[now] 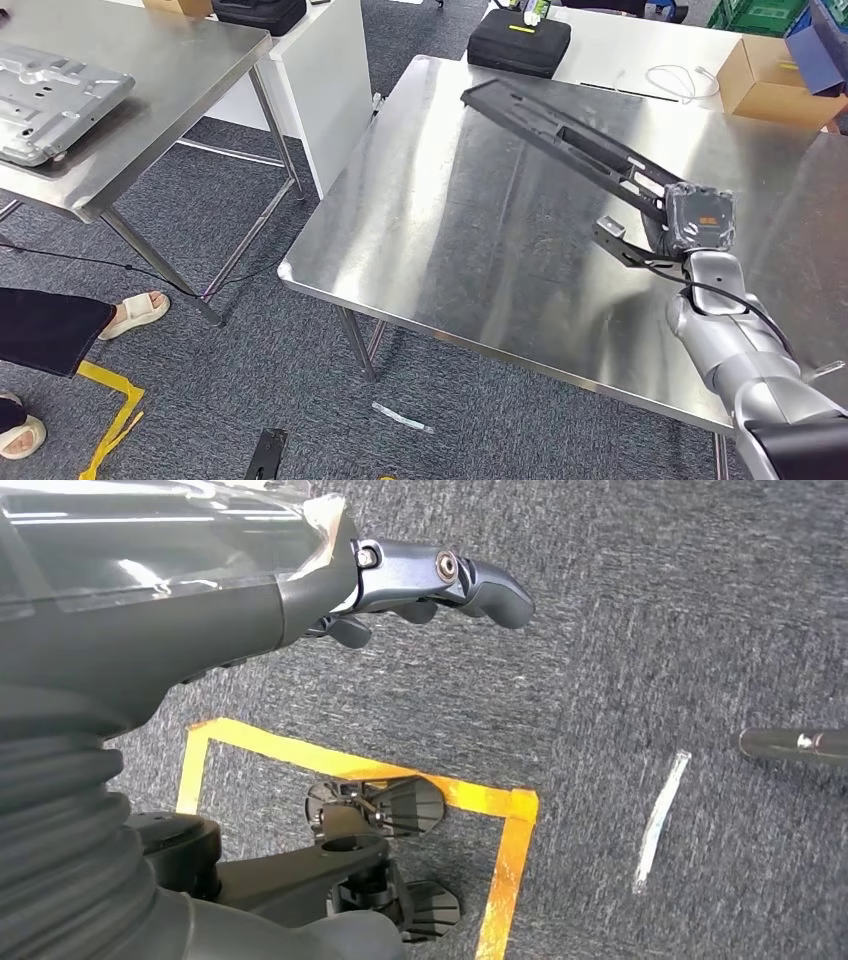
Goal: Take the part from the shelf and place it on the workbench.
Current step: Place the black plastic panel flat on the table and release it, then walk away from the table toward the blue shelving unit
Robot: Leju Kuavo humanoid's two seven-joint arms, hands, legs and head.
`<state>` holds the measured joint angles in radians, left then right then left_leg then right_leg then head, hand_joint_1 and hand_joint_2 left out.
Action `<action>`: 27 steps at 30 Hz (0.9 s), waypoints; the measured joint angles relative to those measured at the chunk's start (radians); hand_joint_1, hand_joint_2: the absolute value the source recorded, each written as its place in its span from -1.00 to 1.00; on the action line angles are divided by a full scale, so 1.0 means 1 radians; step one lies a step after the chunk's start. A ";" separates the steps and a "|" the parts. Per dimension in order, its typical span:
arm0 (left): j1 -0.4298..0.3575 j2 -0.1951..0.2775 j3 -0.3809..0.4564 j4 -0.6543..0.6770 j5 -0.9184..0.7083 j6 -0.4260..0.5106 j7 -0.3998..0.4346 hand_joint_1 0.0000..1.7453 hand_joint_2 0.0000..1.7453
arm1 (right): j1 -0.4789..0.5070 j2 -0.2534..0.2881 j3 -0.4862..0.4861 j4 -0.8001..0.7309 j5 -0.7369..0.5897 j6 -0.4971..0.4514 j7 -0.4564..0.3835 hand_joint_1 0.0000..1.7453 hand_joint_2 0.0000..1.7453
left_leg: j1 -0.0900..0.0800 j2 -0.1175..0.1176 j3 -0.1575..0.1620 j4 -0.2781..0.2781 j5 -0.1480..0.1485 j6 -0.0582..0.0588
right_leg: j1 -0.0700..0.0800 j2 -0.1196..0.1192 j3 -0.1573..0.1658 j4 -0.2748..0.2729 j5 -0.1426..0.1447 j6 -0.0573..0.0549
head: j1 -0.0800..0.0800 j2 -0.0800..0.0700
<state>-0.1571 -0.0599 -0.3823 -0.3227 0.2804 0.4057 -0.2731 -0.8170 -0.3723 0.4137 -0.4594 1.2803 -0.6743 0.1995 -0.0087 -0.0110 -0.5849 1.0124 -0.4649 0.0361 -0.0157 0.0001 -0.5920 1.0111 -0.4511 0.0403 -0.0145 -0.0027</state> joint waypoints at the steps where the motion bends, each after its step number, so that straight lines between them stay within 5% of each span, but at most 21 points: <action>1: 0.000 0.000 -0.001 0.000 -0.002 -0.003 0.000 -1.00 1.00 | 0.009 0.002 0.005 0.006 0.008 0.005 0.004 1.00 -1.00 | 0.000 0.000 0.000 0.000 0.000 0.000 | 0.000 0.000 0.000 0.000 0.000 0.000 | 0.000 0.000; 4: 0.000 0.000 -0.006 0.000 -0.007 -0.012 0.000 -1.00 1.00 | 0.027 0.011 0.016 0.023 0.031 0.028 0.013 1.00 -1.00 | 0.000 0.000 0.000 0.000 0.000 0.000 | 0.000 0.000 0.000 0.000 0.000 0.000 | 0.000 0.000; 8: 0.000 0.000 -0.009 0.000 -0.001 -0.019 0.002 -1.00 1.00 | 0.038 0.023 0.028 0.041 0.050 0.045 0.020 -1.00 -1.00 | 0.000 0.000 0.000 0.000 0.000 0.000 | 0.000 0.000 0.000 0.000 0.000 0.000 | 0.000 0.000; 12: 0.000 0.000 -0.008 0.000 0.023 -0.019 0.021 -1.00 1.00 | 0.040 0.033 0.032 0.049 0.069 0.046 0.025 -1.00 -1.00 | 0.000 0.000 0.000 0.000 0.000 0.000 | 0.000 0.000 0.000 0.000 0.000 0.000 | 0.000 0.000; 16: 0.000 -0.001 -0.008 0.000 0.034 -0.041 0.043 -1.00 -1.00 | 0.040 0.041 0.033 0.053 0.078 0.047 0.025 -1.00 -1.00 | 0.000 0.000 0.000 0.000 0.000 0.000 | 0.000 0.000 0.000 0.000 0.000 0.000 | 0.000 0.000; 23: 0.000 -0.001 -0.009 0.000 0.031 -0.060 0.067 -1.00 -1.00 | 0.037 0.048 0.030 0.056 0.076 0.069 0.005 -1.00 -1.00 | 0.000 0.000 0.000 0.000 0.000 0.000 | 0.000 0.000 0.000 0.000 0.000 0.000 | 0.000 0.000; 25: 0.000 0.000 -0.010 0.001 0.030 -0.064 0.073 -1.00 -1.00 | 0.029 0.051 0.024 0.057 0.051 0.141 -0.032 -1.00 -1.00 | 0.000 0.001 0.000 0.000 0.000 0.000 | 0.000 0.000 0.001 0.000 0.000 0.000 | 0.000 0.000; 27: -0.002 0.002 -0.013 0.001 0.027 -0.079 0.086 -1.00 -1.00 | 0.005 0.056 0.012 0.064 0.007 0.330 -0.104 -1.00 -1.00 | 0.000 0.001 0.000 0.000 0.000 0.000 | 0.000 0.001 0.001 0.000 0.000 0.000 | 0.000 0.000</action>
<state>-0.1591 -0.0582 -0.3954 -0.3220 0.3077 0.3264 -0.1870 -0.8123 -0.3159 0.4260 -0.3954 1.2876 -0.3442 0.0959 -0.0090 -0.0098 -0.5844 1.0123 -0.4646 0.0361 -0.0160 0.0006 -0.5915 1.0111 -0.4510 0.0403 -0.0145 -0.0027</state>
